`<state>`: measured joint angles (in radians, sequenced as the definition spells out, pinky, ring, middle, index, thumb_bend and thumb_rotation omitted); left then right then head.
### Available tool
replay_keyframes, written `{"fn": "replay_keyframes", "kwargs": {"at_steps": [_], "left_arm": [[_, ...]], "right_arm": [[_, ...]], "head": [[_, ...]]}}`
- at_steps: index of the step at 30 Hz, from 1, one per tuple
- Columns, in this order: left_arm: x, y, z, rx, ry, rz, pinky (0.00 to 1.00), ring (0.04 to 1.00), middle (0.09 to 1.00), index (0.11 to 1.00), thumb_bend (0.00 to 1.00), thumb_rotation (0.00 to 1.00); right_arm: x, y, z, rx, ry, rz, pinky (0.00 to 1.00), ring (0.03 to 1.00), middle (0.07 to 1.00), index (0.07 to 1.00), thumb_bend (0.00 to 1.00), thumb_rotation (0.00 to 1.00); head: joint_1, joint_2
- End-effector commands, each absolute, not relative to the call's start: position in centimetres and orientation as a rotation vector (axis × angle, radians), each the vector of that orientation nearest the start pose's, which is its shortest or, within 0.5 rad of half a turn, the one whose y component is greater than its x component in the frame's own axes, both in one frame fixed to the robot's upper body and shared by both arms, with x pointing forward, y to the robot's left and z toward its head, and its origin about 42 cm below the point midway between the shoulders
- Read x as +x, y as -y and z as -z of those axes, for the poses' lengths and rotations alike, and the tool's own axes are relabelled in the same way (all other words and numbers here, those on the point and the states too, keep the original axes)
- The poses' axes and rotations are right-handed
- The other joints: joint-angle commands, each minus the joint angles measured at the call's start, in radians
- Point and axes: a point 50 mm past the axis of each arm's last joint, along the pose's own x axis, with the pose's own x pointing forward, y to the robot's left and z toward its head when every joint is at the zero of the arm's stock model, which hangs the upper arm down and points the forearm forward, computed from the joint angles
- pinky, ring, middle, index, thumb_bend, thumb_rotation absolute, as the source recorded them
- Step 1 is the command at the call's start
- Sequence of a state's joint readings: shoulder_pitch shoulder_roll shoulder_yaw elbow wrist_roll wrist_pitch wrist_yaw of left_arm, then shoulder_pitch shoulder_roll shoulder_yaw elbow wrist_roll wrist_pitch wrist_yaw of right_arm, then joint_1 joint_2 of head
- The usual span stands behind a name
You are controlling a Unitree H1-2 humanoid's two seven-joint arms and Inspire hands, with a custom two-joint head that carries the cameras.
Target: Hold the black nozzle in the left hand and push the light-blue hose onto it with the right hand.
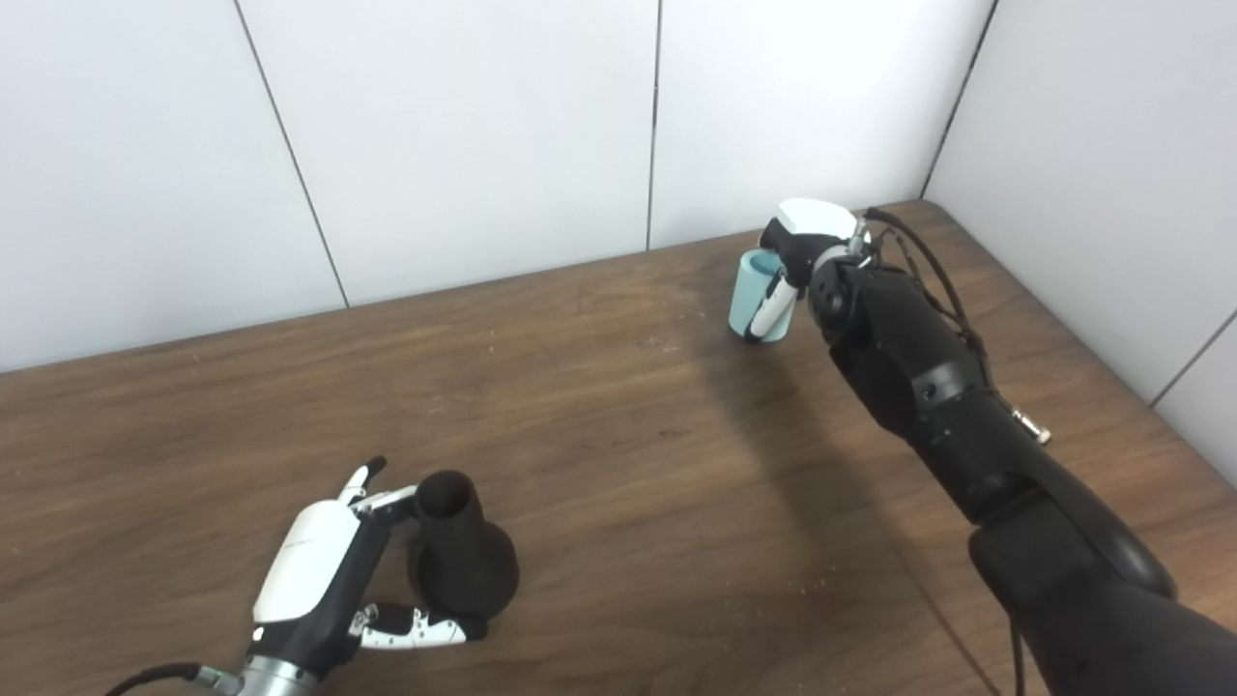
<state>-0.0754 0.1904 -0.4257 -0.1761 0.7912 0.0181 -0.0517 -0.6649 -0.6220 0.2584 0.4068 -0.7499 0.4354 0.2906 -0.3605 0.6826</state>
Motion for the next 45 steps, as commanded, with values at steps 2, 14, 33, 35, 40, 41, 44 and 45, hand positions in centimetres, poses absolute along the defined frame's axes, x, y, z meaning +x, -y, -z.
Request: {"fn": "replay_keyframes", "kwargs": {"at_steps": [2, 14, 33, 35, 40, 41, 44, 45], "left_arm": [[27.3, -15.3, -12.8, 1.036, 0.246, 0.425, 1.00, 0.655, 0.451, 0.510, 0.52, 0.00], [27.1, -14.8, -13.1, 1.030, 0.248, 0.427, 1.00, 0.655, 0.451, 0.510, 0.52, 0.00], [26.8, -12.0, -13.3, 1.018, 0.241, 0.443, 1.00, 0.646, 0.437, 0.516, 0.52, 0.00], [26.8, -11.7, -13.3, 1.017, 0.239, 0.442, 1.00, 0.644, 0.428, 0.518, 0.52, 0.00], [26.8, -11.2, -13.3, 1.024, 0.228, 0.444, 1.00, 0.644, 0.427, 0.518, 0.52, 0.00], [26.8, -11.1, -13.3, 1.024, 0.226, 0.444, 1.00, 0.644, 0.428, 0.518, 0.52, 0.00], [26.8, -10.7, -13.4, 1.023, 0.219, 0.442, 1.00, 0.643, 0.441, 0.514, 0.52, 0.00], [26.8, -10.5, -13.4, 1.024, 0.216, 0.441, 1.00, 0.643, 0.445, 0.513, 0.52, 0.00]], "right_arm": [[47.3, 38.3, -29.3, -1.398, -0.205, 0.158, 0.46, 0.450, 0.510, 0.463, 0.52, 0.00], [43.9, 34.5, -33.1, -1.450, -0.036, 0.135, 0.38, 0.431, 0.493, 0.480, 0.51, 0.00], [34.5, 25.8, -37.3, -1.257, 0.304, -0.191, 0.33, 0.429, 0.478, 0.487, 0.50, 0.00], [34.0, 25.7, -37.3, -1.200, 0.322, -0.228, 0.31, 0.426, 0.480, 0.489, 0.50, 0.00], [32.4, 24.8, -37.3, -1.083, 0.344, -0.295, 0.31, 0.425, 0.481, 0.491, 0.50, 0.00], [32.0, 24.7, -37.4, -1.070, 0.349, -0.301, 0.31, 0.425, 0.482, 0.492, 0.50, 0.00], [31.0, 24.3, -37.8, -1.039, 0.374, -0.317, 0.31, 0.426, 0.482, 0.492, 0.50, 0.00], [30.7, 24.1, -37.9, -1.027, 0.390, -0.326, 0.31, 0.427, 0.481, 0.492, 0.50, 0.00]], "head": [[0.001, 0.003], [0.068, 0.015], [0.272, 0.029], [0.287, 0.030], [0.328, 0.037], [0.329, 0.037], [0.342, 0.040], [0.347, 0.044]]}}
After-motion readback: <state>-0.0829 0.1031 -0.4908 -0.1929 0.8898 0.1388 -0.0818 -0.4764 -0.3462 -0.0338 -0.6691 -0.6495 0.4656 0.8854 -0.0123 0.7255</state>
